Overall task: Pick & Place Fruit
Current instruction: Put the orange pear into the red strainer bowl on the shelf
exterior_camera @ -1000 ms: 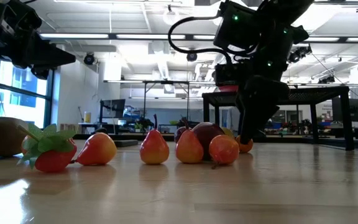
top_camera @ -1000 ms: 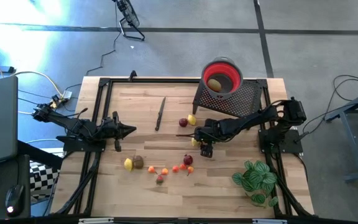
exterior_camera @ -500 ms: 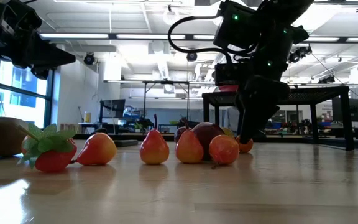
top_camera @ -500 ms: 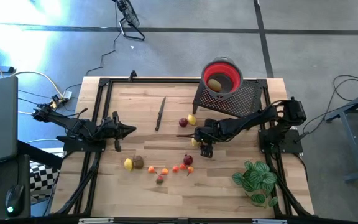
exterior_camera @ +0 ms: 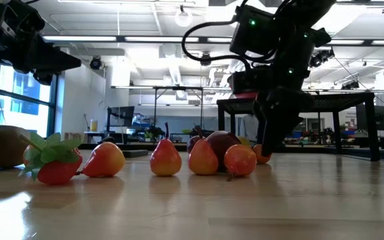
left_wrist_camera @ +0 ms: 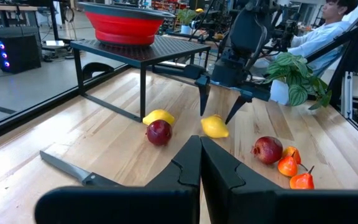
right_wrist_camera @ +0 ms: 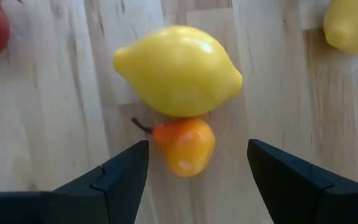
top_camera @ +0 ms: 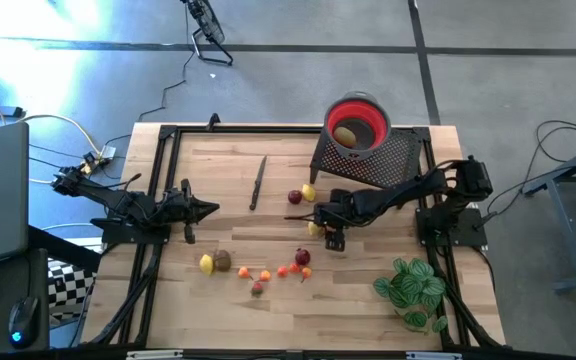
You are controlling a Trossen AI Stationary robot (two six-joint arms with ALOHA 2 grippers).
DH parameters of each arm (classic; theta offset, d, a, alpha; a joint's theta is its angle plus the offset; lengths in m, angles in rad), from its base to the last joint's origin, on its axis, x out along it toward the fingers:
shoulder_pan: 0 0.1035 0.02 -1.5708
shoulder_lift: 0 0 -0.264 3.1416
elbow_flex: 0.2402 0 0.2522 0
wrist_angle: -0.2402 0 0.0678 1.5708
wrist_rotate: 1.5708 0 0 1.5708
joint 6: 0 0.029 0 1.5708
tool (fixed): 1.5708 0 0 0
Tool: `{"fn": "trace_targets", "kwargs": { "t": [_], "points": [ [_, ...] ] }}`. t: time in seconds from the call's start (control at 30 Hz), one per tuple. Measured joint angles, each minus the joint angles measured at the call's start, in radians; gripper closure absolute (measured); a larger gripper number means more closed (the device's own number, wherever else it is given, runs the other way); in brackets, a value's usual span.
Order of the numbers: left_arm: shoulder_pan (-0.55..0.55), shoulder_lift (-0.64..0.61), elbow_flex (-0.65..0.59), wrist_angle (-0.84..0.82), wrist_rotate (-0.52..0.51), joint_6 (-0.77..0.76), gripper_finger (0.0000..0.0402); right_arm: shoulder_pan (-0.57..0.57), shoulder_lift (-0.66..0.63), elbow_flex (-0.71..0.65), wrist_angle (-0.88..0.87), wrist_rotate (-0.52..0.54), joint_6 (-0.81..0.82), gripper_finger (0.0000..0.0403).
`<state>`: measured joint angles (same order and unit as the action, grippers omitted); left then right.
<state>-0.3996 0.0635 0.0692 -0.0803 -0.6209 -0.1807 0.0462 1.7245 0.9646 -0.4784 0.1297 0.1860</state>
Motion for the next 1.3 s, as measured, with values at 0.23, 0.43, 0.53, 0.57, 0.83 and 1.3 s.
{"fn": "trace_targets", "kwargs": {
  "t": [0.23, 0.43, 0.53, 0.57, 0.83, 1.3],
  "points": [
    [0.0, 0.0, 0.0, 0.0, 0.0, 0.0, 0.0402, -0.022, 0.0, 0.0, -0.004, -0.008, 0.0, 0.0137],
    [0.0, 0.0, 0.0, 0.0, 0.0, 0.0, 0.0402, -0.028, 0.0, 0.0, -0.003, -0.048, -0.008, 0.0137],
    [0.0, 0.0, 0.0, 0.0, 0.0, 0.0, 0.0402, -0.027, 0.0, 0.0, -0.004, -0.06, -0.04, 0.0137],
    [0.0, 0.0, 0.0, 0.0, 0.0, 0.0, 0.0402, -0.027, 0.0, 0.0, -0.003, -0.06, -0.054, 0.0137],
    [0.0, 0.0, 0.0, 0.0, 0.0, 0.0, 0.0402, -0.029, 0.0, 0.0, 0.01, -0.105, -0.103, 0.0137],
    [0.0, 0.0, 0.0, 0.0, 0.0, 0.0, 0.0402, -0.029, 0.0, 0.0, 0.012, -0.104, -0.101, 0.0192]
  ]
}}
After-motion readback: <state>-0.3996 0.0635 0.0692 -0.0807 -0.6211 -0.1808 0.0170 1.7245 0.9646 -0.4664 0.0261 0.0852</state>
